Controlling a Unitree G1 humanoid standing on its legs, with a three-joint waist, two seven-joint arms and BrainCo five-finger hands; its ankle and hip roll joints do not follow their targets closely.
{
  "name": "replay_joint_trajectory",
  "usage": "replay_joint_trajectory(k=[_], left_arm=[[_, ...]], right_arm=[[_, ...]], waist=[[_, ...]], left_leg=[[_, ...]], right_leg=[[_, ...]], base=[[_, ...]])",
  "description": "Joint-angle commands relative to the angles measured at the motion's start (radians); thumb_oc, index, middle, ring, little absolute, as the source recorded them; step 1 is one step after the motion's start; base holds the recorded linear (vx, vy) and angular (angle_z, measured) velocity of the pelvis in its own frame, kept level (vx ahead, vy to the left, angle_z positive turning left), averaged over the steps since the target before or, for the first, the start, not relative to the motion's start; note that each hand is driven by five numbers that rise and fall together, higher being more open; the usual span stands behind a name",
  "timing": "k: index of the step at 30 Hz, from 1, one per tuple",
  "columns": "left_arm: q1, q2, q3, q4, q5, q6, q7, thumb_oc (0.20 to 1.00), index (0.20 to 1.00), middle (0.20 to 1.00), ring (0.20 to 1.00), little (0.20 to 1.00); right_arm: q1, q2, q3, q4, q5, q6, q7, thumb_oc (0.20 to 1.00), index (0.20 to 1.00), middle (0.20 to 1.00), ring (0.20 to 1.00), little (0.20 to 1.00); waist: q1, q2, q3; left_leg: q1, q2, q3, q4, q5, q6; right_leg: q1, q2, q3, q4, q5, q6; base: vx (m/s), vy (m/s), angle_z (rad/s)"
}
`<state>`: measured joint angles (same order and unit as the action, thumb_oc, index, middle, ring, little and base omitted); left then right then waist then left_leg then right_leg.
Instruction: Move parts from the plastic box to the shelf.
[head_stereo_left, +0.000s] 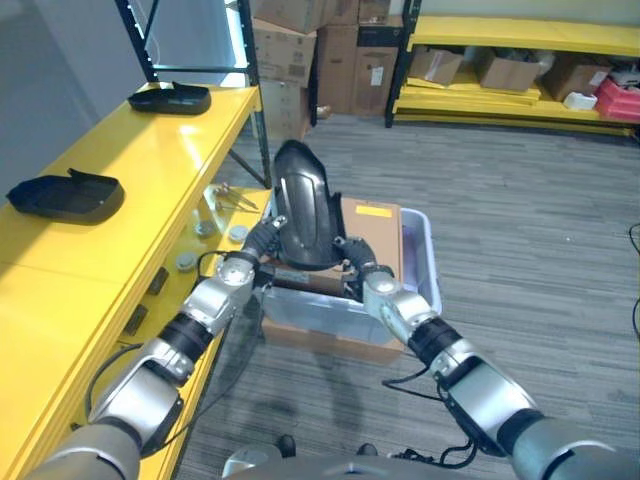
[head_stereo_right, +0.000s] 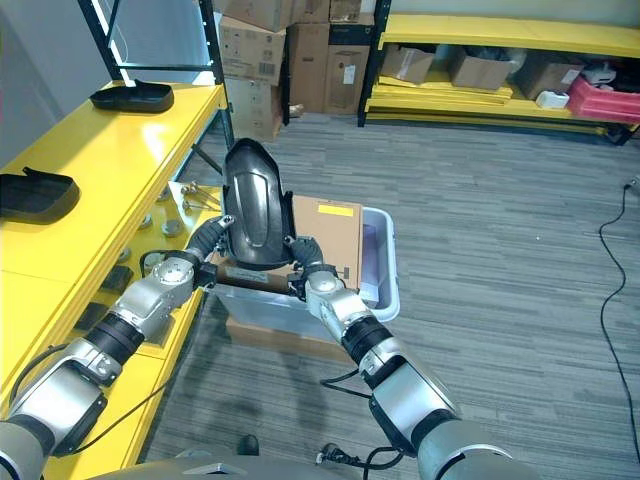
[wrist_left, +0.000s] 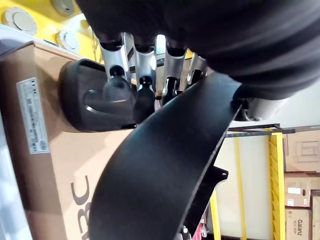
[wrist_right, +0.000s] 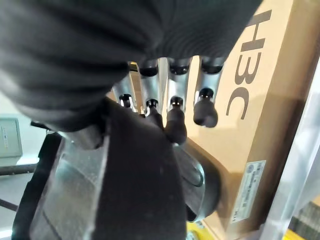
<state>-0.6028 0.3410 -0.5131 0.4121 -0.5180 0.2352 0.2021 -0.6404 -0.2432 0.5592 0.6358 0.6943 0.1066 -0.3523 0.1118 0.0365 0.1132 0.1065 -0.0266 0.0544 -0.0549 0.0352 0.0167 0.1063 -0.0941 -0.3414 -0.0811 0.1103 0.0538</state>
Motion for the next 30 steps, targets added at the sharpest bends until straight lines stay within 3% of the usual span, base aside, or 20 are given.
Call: replay_joint_trajectory(k=[1,7,12,21,26,30], left_arm=[[-0.105,-0.072,-0.033,-0.085,-0.105,-0.147,-0.037,0.200,0.200,0.200,0.200,0.200],[-0.090,-0.070,-0.015,-0.084,-0.095,-0.167,-0.006,0.200,0.200,0.200,0.200,0.200],[-0.061,-0.054,0.010,-0.083,-0.090,-0.186,0.013,0.200,0.200,0.200,0.200,0.200],[0.097,0.024,0.136,-0.180,-0.058,-0.246,0.037,0.200,0.200,0.200,0.200,0.200],[0.220,0.077,0.240,-0.243,-0.052,-0.298,0.043,0.200,0.200,0.200,0.200,0.200],[0.280,0.095,0.324,-0.258,-0.054,-0.352,0.056,0.200,0.200,0.200,0.200,0.200]], right_arm=[[-0.029,0.069,-0.093,-0.064,0.123,-0.122,0.025,1.000,1.000,1.000,1.000,1.000],[-0.018,0.066,-0.145,-0.120,0.138,-0.161,0.022,1.000,1.000,1.000,1.000,1.000],[0.015,0.044,-0.178,-0.193,0.104,-0.154,0.039,1.000,1.000,1.000,1.000,1.000],[0.291,-0.085,-0.226,-0.356,-0.022,-0.035,0.182,1.000,1.000,1.000,1.000,1.000],[0.496,-0.146,-0.295,-0.334,-0.001,-0.039,0.300,1.000,1.000,1.000,1.000,1.000],[0.574,-0.161,-0.314,-0.334,-0.022,0.003,0.396,1.000,1.000,1.000,1.000,1.000]], waist=[[0.052,-0.018,-0.062],[0.044,-0.019,-0.068],[0.035,-0.020,-0.067],[-0.004,-0.027,-0.066],[-0.030,-0.030,-0.066],[-0.046,-0.031,-0.060]], left_leg=[[-0.008,0.092,0.003,0.005,-0.042,-0.090],[-0.007,0.093,0.008,0.000,-0.039,-0.087],[-0.011,0.092,0.011,0.000,-0.038,-0.083],[-0.016,0.103,0.033,-0.017,-0.019,-0.080],[-0.024,0.130,0.049,-0.030,0.002,-0.093],[-0.040,0.157,0.057,-0.032,0.025,-0.109]], right_leg=[[0.026,-0.110,0.033,0.007,-0.051,0.140],[0.025,-0.107,0.038,0.007,-0.053,0.139],[0.020,-0.105,0.044,0.009,-0.056,0.140],[0.000,-0.088,0.055,0.026,-0.069,0.137],[-0.009,-0.058,0.059,0.021,-0.077,0.123],[-0.019,-0.031,0.054,0.017,-0.081,0.108]], base=[[0.00,0.000,0.00],[0.00,0.000,0.00],[0.00,0.000,0.00],[0.00,-0.051,-0.01],[0.00,-0.120,-0.03],[-0.01,-0.137,-0.09]])
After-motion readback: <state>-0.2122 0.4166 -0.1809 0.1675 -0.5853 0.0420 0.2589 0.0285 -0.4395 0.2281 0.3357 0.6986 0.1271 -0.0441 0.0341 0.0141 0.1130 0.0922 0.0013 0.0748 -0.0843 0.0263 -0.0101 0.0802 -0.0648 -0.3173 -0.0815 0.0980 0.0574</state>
